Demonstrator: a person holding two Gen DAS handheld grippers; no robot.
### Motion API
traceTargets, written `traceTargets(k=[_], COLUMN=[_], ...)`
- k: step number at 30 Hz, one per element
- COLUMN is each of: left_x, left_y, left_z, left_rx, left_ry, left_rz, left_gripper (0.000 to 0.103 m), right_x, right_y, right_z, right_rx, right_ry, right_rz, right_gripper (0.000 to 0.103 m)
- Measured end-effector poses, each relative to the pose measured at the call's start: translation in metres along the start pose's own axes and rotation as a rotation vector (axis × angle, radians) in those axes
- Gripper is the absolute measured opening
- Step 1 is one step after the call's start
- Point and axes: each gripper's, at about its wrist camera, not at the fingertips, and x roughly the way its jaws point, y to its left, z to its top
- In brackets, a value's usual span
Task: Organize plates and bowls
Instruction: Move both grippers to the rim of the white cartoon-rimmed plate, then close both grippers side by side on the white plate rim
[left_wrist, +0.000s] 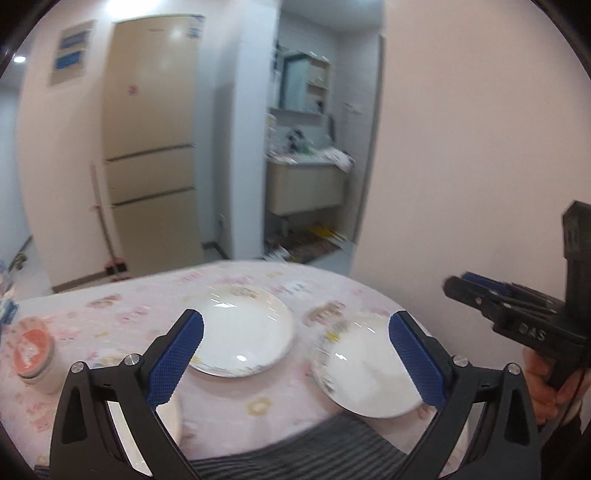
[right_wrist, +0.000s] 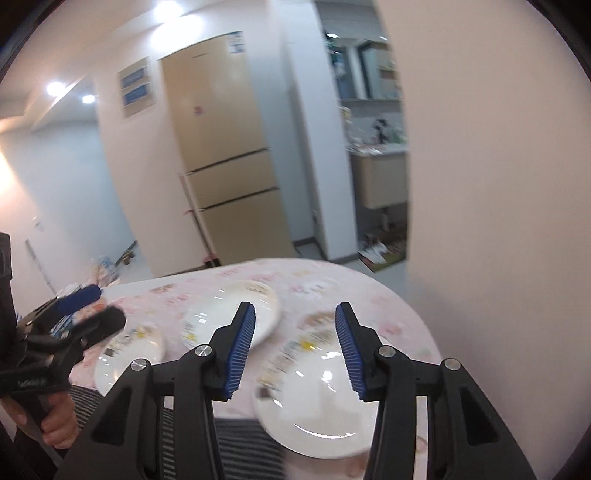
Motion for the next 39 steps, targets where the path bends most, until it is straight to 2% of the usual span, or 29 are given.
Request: traceTargets(k=[1,4,12,17,21,24,25,26,27,30,31,39], left_x=[0.008,0.035,0.11,0.136,0.16,0.177,0.182,0.186,0.189,0.194,0.196,0.192], left_y=[-0.009,-0.026,-0.022,-0.02,-0.012,-0.008,-0.007,-0.006,-0.007,-0.008,-0.007,-0.009], left_z=[-0.003,-0.014,-0.049,-0.065,-0.074,-0.08,-0.082,-0.084,-0.087,-0.09,-0.091,-0.093], left_rx=[0.012,0.0,-0.116,-0.132,-0.183,-0.217,-0.224,-0.226,-0.227,-0.223,-0.228,-0.213], left_ry=[0.027,0.1,0.331,0.411,0.469,0.499,0.509,0.521,0.535,0.549,0.555,0.531], left_rz=[-0.033,-0.036,-0.062,-0.046,-0.063,-0.078,-0.084,-0.087,-0.089,-0.091,-0.09,-0.077], left_gripper=[0.1,0.1,0.098,0.092,0.078,0.06,0.05,0.042,0.039,0.028,0.02,0.017], right_x=[0.003,0.016,0.057,0.085,0.1,0.106,0.108,0.109,0.111,0.116,0.117,0.125], right_y=[-0.011,-0.042,-0.1,-0.12,-0.129,-0.134,-0.135,-0.136,-0.137,-0.135,-0.133,-0.124], right_z=[-0.004,-0.019,-0.064,-0.085,-0.097,-0.102,-0.103,-0.105,-0.105,-0.105,-0.105,-0.106], right_rx=[0.02,0.085,0.269,0.349,0.411,0.451,0.459,0.465,0.47,0.451,0.446,0.396], right_ry=[0.013,0.058,0.2,0.267,0.3,0.314,0.316,0.315,0.312,0.317,0.32,0.323], right_rz=[-0.006,-0.021,0.026,0.039,0.055,0.092,0.1,0.099,0.097,0.105,0.104,0.078], right_gripper=[0.048,0.048,0.048,0.047,0.04,0.034,0.032,0.024,0.018,0.014,0.014,0.012])
